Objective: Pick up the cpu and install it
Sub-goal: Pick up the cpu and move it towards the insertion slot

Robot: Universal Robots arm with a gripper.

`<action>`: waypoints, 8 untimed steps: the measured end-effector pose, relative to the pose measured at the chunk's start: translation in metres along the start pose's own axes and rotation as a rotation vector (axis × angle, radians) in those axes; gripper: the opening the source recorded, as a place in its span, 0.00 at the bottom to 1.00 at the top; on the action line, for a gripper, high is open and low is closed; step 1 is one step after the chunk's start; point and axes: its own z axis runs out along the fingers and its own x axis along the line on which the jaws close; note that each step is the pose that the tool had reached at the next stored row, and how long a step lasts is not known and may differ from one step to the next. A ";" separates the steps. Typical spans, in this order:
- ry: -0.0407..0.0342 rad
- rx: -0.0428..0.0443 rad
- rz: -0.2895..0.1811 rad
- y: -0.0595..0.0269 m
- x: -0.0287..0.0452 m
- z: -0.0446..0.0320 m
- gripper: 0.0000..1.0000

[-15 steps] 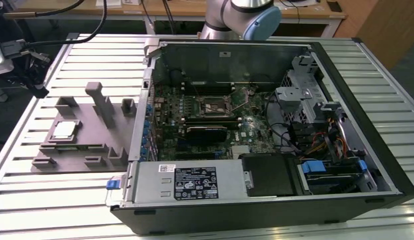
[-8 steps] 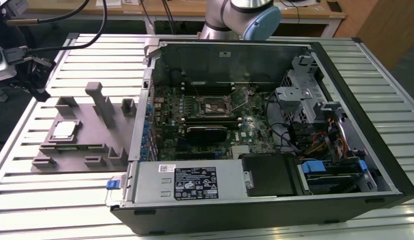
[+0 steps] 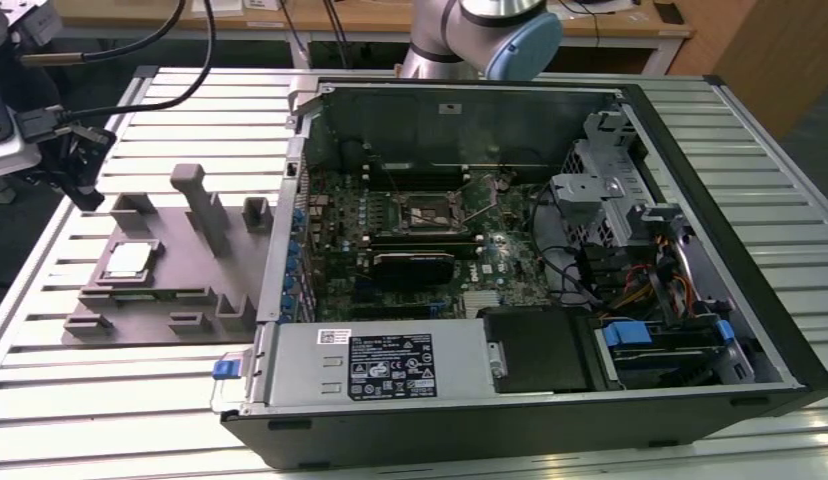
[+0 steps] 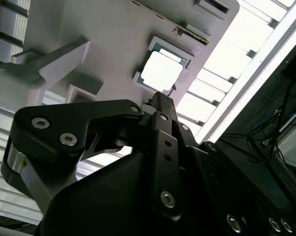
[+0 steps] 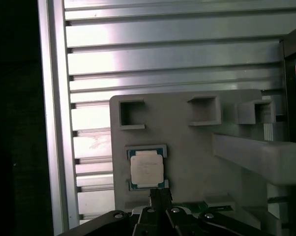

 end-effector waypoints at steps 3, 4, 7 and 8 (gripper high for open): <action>0.0000 0.0000 0.000 -0.0001 0.0005 0.0043 0.11; 0.0000 0.0001 0.000 -0.0001 0.0007 0.0057 0.11; 0.0000 0.0000 0.000 -0.0002 0.0010 0.0104 0.11; 0.0000 0.0001 0.000 -0.0003 0.0011 0.0118 0.11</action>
